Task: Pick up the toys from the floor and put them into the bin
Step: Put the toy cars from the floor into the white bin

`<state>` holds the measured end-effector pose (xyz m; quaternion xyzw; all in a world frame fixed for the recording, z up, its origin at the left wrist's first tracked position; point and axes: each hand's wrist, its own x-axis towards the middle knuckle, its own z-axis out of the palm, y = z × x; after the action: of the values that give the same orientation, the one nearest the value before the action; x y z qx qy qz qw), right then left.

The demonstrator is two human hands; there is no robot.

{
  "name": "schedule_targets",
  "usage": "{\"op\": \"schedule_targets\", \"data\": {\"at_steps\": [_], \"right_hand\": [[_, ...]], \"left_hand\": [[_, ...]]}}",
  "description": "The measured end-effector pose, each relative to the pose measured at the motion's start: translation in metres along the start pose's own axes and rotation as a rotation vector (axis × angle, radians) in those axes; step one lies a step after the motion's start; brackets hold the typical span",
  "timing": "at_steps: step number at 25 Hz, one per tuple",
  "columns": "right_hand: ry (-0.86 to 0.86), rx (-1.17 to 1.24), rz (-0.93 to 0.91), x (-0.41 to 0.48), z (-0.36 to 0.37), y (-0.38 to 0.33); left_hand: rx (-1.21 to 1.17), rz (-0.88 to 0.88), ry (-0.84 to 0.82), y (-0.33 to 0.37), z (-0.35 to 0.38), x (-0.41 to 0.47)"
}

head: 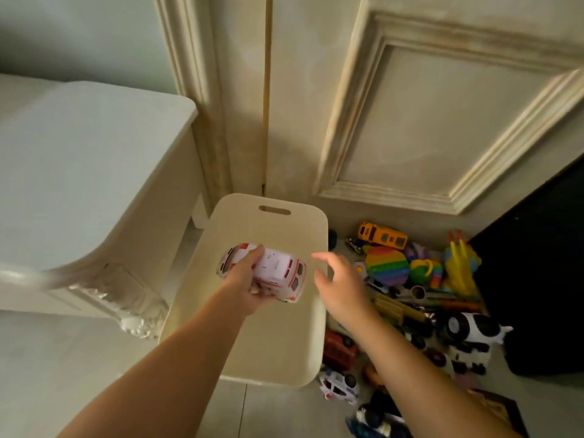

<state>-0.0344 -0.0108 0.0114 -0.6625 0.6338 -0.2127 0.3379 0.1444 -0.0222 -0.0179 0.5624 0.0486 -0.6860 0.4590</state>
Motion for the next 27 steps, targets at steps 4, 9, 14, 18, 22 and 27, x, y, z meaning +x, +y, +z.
{"op": "schedule_targets", "data": {"at_steps": [4,9,14,18,22,27], "right_hand": [[0.012,-0.386,-0.262,0.006,0.028,0.025],[0.077,-0.037,0.036,0.009,0.047,0.026],[-0.039,0.149,0.123,0.013,0.044,0.033],[-0.071,0.110,0.136,0.010,0.037,0.045],[-0.063,0.085,0.157,-0.020,0.033,0.048],[-0.071,0.190,0.100,-0.060,0.032,0.048]], "left_hand": [[-0.075,0.020,0.038,-0.004,0.018,0.063],[-0.045,-0.025,0.103,-0.004,0.037,0.123],[-0.029,0.026,0.181,-0.010,0.047,0.152],[-0.017,-0.012,0.140,-0.012,0.037,0.152],[-0.009,-0.073,0.079,-0.026,0.022,0.135],[0.191,-0.065,0.080,-0.050,0.026,0.085]]}}
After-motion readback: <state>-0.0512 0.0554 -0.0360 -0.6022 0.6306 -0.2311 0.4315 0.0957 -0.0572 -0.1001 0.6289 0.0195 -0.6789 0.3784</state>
